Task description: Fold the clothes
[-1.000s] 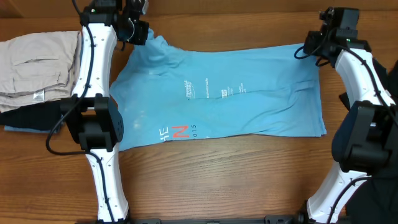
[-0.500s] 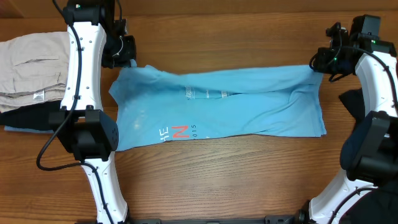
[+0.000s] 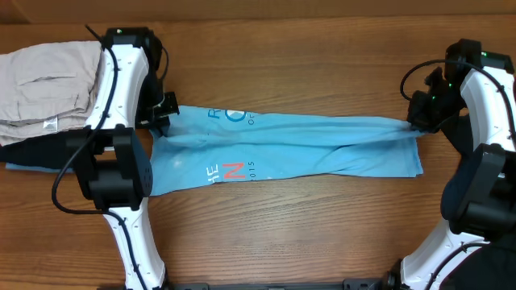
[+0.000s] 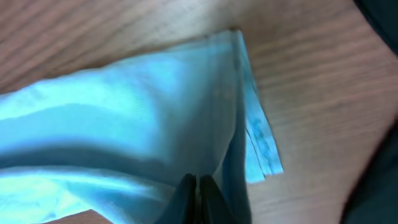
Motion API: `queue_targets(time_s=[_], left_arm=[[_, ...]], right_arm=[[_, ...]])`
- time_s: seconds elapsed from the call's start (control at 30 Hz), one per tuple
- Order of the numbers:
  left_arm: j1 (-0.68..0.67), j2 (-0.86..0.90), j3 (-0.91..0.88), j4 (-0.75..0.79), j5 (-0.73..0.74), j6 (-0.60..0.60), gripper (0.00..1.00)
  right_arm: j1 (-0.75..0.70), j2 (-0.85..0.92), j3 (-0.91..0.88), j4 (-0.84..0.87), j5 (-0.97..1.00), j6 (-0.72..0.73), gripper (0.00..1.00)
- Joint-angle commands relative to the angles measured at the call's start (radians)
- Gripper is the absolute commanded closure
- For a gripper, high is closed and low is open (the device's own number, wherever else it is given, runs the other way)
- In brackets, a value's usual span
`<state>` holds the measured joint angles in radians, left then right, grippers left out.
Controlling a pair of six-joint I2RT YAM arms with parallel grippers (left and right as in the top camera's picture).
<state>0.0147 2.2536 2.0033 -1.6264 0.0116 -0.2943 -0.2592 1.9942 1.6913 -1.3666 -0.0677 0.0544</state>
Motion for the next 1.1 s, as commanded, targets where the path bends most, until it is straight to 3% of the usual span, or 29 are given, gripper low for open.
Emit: queue_targets(time_s=[0.0,0.17,0.33,0.53,0.6,0.63,0.67,0.7,0.77,0.83,0.97,1.0,1.07], left_arm=[[0.005,-0.017,-0.093,0.032,-0.023,-0.021,0.96],[0.006,-0.017,-0.125,0.034,-0.105,-0.024,0.96],[0.008,-0.017,-0.125,0.023,-0.119,-0.025,0.96],[0.008,-0.017,-0.125,0.006,-0.119,-0.028,0.96],[0.008,-0.017,-0.125,-0.021,-0.118,-0.027,0.84],[0.008,-0.017,-0.125,-0.035,-0.108,-0.027,0.84],[0.008,-0.017,-0.125,-0.047,-0.104,-0.026,0.85],[0.008,-0.017,-0.125,-0.058,-0.104,-0.023,0.86],[0.008,-0.017,-0.111,-0.063,-0.103,-0.024,0.89],[0.008,-0.019,-0.053,-0.064,-0.058,-0.023,0.9],[-0.03,-0.03,0.083,-0.021,0.106,0.016,0.89],[-0.044,-0.03,0.082,0.013,0.145,0.04,0.89],[-0.075,-0.028,0.064,0.063,0.166,0.055,0.9]], right_arm=[[0.002,-0.047,-0.032,-0.001,0.052,0.056,0.96],[-0.006,-0.043,-0.156,0.042,0.098,0.056,0.96],[-0.018,-0.04,-0.266,0.214,0.097,0.056,0.96],[-0.018,-0.04,-0.284,0.225,0.094,0.056,0.96],[-0.018,-0.04,-0.28,0.216,0.089,0.055,0.89],[-0.018,-0.04,-0.272,0.201,0.089,0.055,0.88],[-0.018,-0.04,-0.257,0.187,0.089,0.055,0.78],[-0.018,-0.04,-0.24,0.175,0.089,0.055,0.58],[-0.018,-0.04,-0.175,0.148,0.068,0.054,0.51],[-0.018,-0.04,-0.038,0.087,-0.093,0.033,0.47],[0.051,-0.04,0.118,-0.014,-0.381,-0.134,0.49],[0.1,-0.04,0.108,-0.006,-0.423,-0.171,0.57],[0.172,-0.04,0.084,0.026,-0.435,-0.188,0.88]])
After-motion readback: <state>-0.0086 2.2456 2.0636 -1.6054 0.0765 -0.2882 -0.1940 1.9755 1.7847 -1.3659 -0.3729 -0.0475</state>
